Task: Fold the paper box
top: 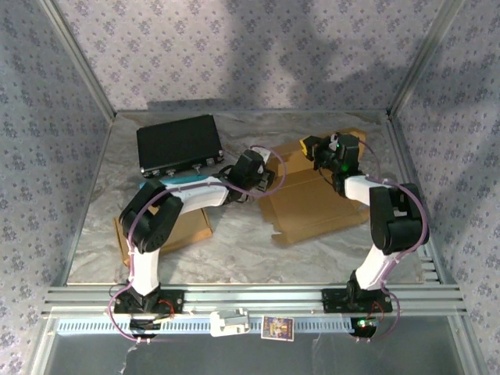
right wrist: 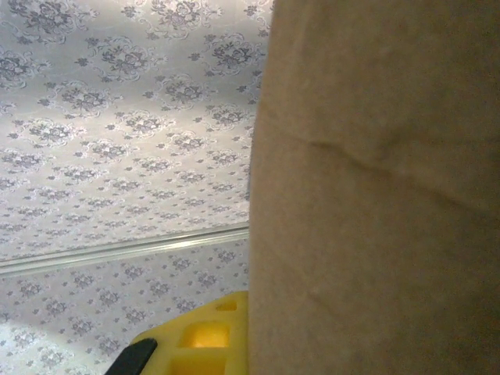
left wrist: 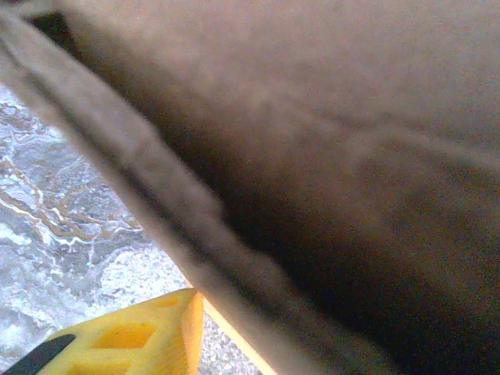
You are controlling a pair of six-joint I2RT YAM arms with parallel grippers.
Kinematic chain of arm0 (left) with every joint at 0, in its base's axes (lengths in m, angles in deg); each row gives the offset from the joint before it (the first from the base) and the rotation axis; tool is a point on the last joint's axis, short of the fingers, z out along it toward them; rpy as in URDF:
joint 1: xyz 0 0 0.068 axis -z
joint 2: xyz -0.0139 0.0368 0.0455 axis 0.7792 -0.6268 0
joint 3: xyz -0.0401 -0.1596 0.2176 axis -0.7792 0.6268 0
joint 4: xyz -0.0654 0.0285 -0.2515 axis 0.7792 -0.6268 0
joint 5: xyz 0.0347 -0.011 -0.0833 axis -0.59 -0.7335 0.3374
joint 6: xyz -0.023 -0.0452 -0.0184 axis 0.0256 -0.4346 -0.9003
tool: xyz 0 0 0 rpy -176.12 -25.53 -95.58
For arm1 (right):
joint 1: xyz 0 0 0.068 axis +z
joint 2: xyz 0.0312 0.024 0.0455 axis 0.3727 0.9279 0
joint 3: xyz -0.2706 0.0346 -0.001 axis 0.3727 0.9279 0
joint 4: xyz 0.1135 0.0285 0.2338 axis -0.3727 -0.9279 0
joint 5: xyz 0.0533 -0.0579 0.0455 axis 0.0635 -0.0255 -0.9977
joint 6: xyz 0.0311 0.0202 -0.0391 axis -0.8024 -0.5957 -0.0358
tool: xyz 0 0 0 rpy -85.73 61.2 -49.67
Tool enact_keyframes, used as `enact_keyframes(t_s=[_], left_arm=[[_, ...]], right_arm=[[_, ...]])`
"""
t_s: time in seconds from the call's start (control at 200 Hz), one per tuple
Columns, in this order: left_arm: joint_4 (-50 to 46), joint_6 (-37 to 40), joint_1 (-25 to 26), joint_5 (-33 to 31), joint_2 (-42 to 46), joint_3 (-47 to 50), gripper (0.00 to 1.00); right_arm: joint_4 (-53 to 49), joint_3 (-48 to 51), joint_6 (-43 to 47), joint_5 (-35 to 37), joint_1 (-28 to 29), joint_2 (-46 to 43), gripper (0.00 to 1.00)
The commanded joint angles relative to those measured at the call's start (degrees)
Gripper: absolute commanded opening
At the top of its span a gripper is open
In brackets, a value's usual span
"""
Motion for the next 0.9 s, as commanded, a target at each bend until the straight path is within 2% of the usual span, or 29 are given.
enact_keyframes(t_s=[0.0,0.225,0.37,0.59,0.65,0.7,0.77,0.85,0.894], left_arm=[[-0.3,-1.3,0.7,-4.0,-1.6,-3.0,0.40],[-1.0,-1.6,1.4,-5.6,-3.4,-4.8,0.35],[-2.4,-2.3,1.9,-8.8,-4.7,-6.6,0.31],[-5.2,-4.9,2.9,-13.8,-6.3,-9.1,0.17],[-5.8,-5.4,3.1,-15.4,-6.5,-9.5,0.10],[-6.5,-5.8,3.3,-16.8,-6.5,-9.9,0.00],[-8.5,-6.0,3.5,-18.7,-6.7,-10.9,0.00],[-12.3,-6.9,3.5,-21.6,-6.4,-12.4,0.00],[-14.6,-6.8,3.4,-22.8,-6.0,-13.3,0.00]], right_arm=[[-2.6,1.3,-2.6,-1.0,1.3,-1.2,0.00],[-3.9,1.5,-2.9,-0.7,1.4,-1.8,0.00],[-4.4,1.5,-3.0,-0.4,1.7,-2.0,0.00],[-4.5,1.2,-3.9,0.1,1.8,-2.0,0.00],[-4.9,1.1,-4.1,0.2,1.9,-2.2,0.00],[-5.6,0.9,-4.1,0.4,1.9,-2.3,0.00],[-7.4,0.3,-3.7,0.7,1.9,-3.1,0.00],[-12.3,-1.1,-2.2,0.7,1.5,-4.6,0.16],[-18.1,-3.1,0.2,0.7,0.9,-6.4,0.30]])
